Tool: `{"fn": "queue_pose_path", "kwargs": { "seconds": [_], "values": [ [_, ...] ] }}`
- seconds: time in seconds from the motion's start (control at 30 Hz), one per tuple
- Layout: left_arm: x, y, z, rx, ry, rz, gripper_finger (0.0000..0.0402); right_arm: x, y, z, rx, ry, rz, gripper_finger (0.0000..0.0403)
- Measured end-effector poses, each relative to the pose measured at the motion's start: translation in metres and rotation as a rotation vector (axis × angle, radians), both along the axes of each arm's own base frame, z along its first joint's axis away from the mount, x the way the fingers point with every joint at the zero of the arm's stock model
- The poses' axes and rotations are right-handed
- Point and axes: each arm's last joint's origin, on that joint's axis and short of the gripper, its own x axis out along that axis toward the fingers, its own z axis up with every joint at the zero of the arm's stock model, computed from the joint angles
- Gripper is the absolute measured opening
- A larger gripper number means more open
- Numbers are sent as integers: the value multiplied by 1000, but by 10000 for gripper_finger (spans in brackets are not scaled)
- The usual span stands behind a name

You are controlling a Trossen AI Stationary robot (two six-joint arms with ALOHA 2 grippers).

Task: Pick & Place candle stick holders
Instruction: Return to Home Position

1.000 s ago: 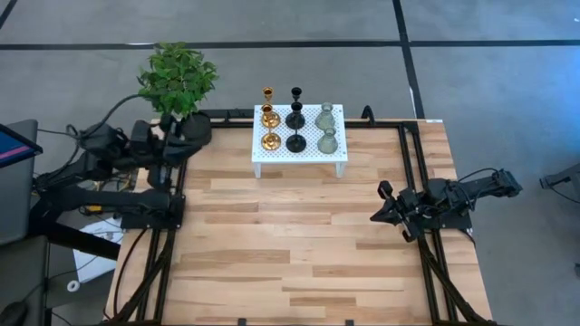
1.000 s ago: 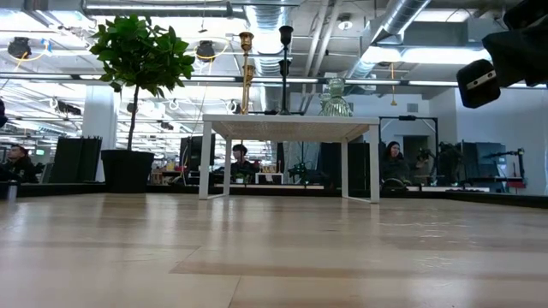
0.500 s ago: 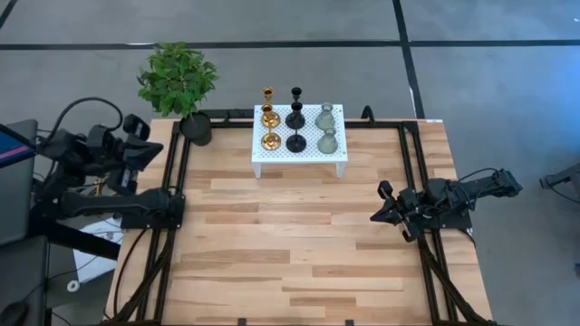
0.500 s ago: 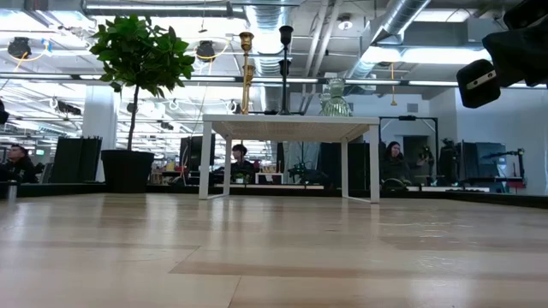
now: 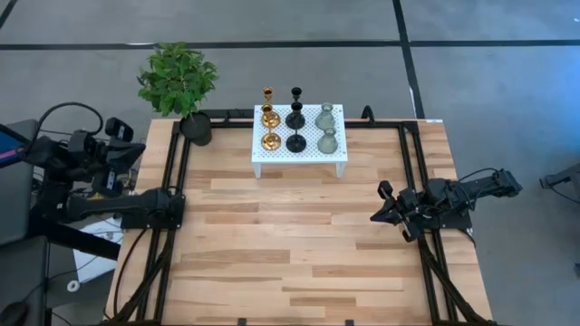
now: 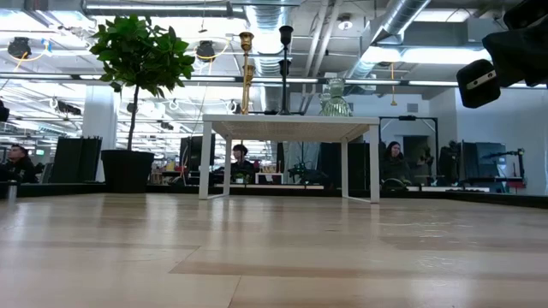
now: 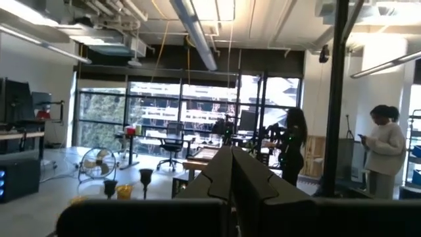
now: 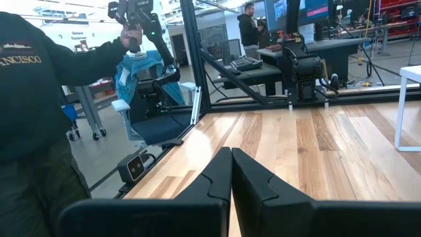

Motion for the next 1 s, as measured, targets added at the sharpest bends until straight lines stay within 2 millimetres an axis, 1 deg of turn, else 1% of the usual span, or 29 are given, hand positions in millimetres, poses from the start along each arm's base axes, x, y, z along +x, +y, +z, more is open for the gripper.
{"fn": "queue_pose_path", "kwargs": {
  "seconds": [0.2,0.37,0.43,0.57,0.67,0.87,1.0],
  "values": [
    [-1,0,-3,-12,42,14,4,0,0,0,0,2,0,0],
    [5,1,-8,-17,78,25,4,0,0,0,0,1,0,0],
    [13,2,-13,-21,103,26,4,0,0,0,0,1,0,0],
    [36,5,-31,-48,186,17,4,0,0,0,0,1,0,0],
    [61,8,-53,-90,270,13,4,0,0,0,0,0,0,0],
    [113,14,-98,-94,203,3,4,0,0,0,0,0,0,0],
    [135,15,-130,-83,175,-53,4,0,0,0,0,0,0,0]
  ]
}}
